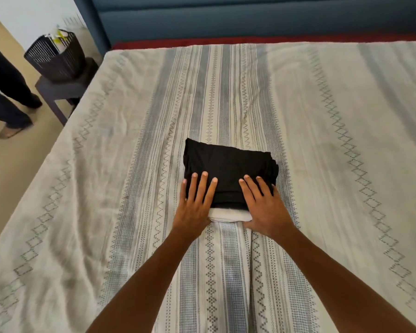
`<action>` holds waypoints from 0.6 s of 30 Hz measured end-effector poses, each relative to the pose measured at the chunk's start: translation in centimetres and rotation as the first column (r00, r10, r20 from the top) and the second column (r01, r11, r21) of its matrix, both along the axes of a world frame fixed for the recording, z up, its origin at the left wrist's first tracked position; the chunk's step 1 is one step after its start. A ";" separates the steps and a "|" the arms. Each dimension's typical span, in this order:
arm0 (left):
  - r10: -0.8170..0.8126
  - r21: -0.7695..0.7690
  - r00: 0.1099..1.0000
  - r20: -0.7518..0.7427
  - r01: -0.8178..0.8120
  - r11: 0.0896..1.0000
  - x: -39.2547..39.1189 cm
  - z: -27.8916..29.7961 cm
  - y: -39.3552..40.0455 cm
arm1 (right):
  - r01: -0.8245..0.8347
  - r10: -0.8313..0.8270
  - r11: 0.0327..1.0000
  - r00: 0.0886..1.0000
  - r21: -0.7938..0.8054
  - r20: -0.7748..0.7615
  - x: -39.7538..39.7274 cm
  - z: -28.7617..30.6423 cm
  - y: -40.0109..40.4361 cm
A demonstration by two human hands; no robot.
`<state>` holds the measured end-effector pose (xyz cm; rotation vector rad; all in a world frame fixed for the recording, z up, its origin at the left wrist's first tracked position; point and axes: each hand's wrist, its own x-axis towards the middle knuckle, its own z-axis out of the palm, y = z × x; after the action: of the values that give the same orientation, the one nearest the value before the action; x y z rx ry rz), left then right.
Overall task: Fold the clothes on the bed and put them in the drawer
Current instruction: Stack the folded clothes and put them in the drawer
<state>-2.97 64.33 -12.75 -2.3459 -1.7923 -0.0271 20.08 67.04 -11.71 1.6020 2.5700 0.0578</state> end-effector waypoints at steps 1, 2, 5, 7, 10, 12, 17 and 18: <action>-0.018 0.008 1.000 -0.004 0.018 1.000 -0.1 0.2 0.3 | 0.007 -0.007 1.000 1.000 -0.004 -0.012 0.1 -0.1 0.1; -0.037 0.015 0.999 -0.008 0.037 0.999 -0.2 0.2 0.7 | 0.017 -0.017 1.000 1.000 -0.010 -0.017 0.0 0.0 0.3; -0.048 -0.036 0.997 0.056 0.050 0.998 -0.2 -0.1 1.1 | 0.077 -0.076 0.997 0.997 -0.020 0.016 -1.1 0.4 -0.3; -0.042 -0.066 0.995 0.086 0.048 0.997 -0.1 -0.1 1.7 | 0.118 -0.117 0.993 0.991 -0.020 0.066 -1.9 0.8 -0.8; -0.075 -0.135 0.995 0.067 0.083 0.987 -0.2 0.1 2.7 | 0.158 -0.151 0.985 0.984 -0.074 0.095 -2.5 1.3 -0.3; -0.028 -0.221 0.999 0.031 0.034 0.975 0.0 0.3 3.3 | 0.152 -0.138 0.980 0.984 -0.126 0.110 -3.0 1.5 0.4; 0.039 -0.305 0.997 -0.060 -0.056 0.951 2.6 4.6 2.8 | 0.140 -0.118 0.970 0.986 -0.198 0.119 -2.6 4.3 0.4; 0.034 -0.351 0.997 -0.070 -0.057 0.935 2.8 5.6 2.3 | 0.123 -0.099 0.969 0.988 -0.215 0.122 -2.3 5.2 -0.1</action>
<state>-0.18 66.60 -7.12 -2.5006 -1.9574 0.4039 17.79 66.94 -6.49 1.6067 2.3066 -0.1412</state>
